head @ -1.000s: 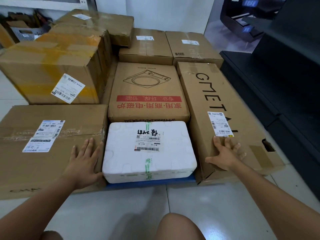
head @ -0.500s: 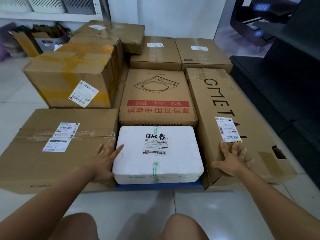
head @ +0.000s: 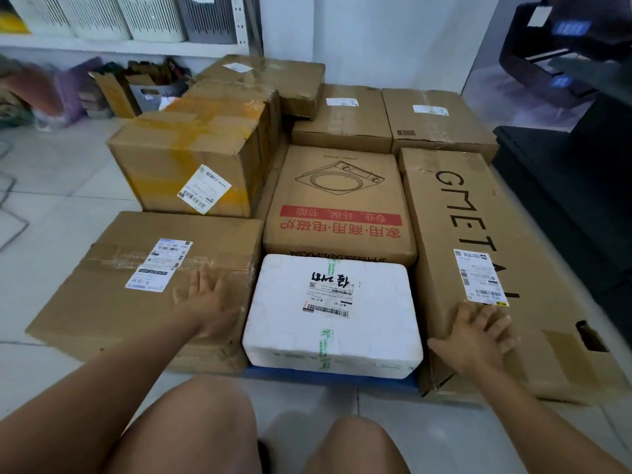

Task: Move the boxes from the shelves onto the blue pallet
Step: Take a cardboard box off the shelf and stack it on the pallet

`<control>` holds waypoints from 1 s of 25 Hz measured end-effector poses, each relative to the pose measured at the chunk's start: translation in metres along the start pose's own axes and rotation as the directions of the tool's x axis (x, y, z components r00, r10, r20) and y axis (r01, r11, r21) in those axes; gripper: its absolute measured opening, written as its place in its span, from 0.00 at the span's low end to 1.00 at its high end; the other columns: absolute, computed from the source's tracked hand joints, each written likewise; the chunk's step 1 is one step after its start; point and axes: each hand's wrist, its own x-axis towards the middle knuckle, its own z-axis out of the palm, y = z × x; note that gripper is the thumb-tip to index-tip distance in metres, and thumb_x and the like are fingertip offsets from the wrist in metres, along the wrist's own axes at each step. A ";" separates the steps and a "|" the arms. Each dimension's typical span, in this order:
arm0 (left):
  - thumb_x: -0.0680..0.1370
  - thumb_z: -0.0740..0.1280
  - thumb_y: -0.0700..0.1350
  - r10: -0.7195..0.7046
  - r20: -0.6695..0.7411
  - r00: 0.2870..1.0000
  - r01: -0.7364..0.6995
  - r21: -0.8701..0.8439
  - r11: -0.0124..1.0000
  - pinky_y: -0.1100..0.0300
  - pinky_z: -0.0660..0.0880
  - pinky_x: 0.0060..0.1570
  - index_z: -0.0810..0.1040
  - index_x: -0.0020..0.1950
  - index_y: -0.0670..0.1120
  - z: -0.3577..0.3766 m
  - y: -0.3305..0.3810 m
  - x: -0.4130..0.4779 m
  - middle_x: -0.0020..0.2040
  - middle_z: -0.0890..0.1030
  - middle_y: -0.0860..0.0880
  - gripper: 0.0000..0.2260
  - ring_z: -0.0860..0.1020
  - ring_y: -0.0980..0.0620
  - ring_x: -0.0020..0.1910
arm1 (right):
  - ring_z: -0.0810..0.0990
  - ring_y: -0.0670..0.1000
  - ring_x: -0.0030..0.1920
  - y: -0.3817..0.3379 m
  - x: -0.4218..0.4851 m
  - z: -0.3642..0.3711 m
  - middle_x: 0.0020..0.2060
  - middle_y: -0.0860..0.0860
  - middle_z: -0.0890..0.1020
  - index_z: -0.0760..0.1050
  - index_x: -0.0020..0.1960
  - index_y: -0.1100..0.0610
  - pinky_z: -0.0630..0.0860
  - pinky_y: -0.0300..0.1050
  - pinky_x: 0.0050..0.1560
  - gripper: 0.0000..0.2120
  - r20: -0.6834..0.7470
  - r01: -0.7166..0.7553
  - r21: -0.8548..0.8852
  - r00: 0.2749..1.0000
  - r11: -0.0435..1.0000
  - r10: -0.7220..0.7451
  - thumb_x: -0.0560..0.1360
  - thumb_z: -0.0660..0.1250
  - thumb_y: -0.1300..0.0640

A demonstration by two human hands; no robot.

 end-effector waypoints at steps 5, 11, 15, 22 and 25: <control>0.75 0.57 0.67 0.032 -0.022 0.999 -0.034 -0.116 0.993 0.38 0.44 0.72 0.37 0.77 0.51 -0.002 -0.002 0.041 0.78 0.38 0.39 0.42 0.40 0.41 0.77 | 0.51 0.65 0.75 -0.037 0.025 -0.007 0.74 0.64 0.56 0.60 0.70 0.59 0.53 0.65 0.72 0.31 -0.232 0.079 0.055 0.971 0.995 -0.064 0.74 0.62 0.43; 0.66 0.54 0.77 -0.041 0.034 0.999 0.043 -0.072 0.996 0.31 0.40 0.69 0.31 0.76 0.49 -0.015 0.004 0.092 0.76 0.33 0.38 0.53 0.32 0.39 0.75 | 0.38 0.56 0.77 -0.135 0.066 -0.015 0.78 0.54 0.42 0.46 0.78 0.46 0.42 0.63 0.75 0.36 -0.079 0.336 0.051 0.940 0.941 -0.331 0.76 0.59 0.39; 0.68 0.57 0.72 0.045 -0.056 0.997 -0.042 0.050 0.998 0.27 0.39 0.66 0.30 0.75 0.49 -0.004 0.006 0.104 0.75 0.32 0.37 0.51 0.32 0.38 0.74 | 0.35 0.64 0.76 -0.178 0.096 -0.026 0.77 0.55 0.38 0.43 0.76 0.38 0.40 0.69 0.71 0.38 0.049 0.221 0.191 0.971 0.956 -0.234 0.73 0.56 0.30; 0.57 0.43 0.71 0.092 -0.035 0.995 -0.087 0.131 0.987 0.28 0.35 0.65 0.23 0.67 0.47 -0.003 0.000 0.116 0.75 0.33 0.34 0.50 0.31 0.37 0.74 | 0.33 0.69 0.73 -0.241 0.129 -0.030 0.77 0.53 0.36 0.42 0.76 0.37 0.37 0.69 0.71 0.38 0.143 0.310 0.042 0.939 0.950 -0.313 0.71 0.53 0.27; 0.58 0.43 0.71 0.088 -0.040 0.995 -0.082 0.136 0.987 0.29 0.34 0.65 0.23 0.67 0.46 -0.004 0.000 0.115 0.75 0.32 0.34 0.50 0.30 0.38 0.73 | 0.32 0.70 0.72 -0.243 0.129 -0.028 0.76 0.53 0.34 0.40 0.75 0.37 0.34 0.70 0.70 0.39 0.153 0.311 0.022 0.938 0.950 -0.311 0.71 0.51 0.27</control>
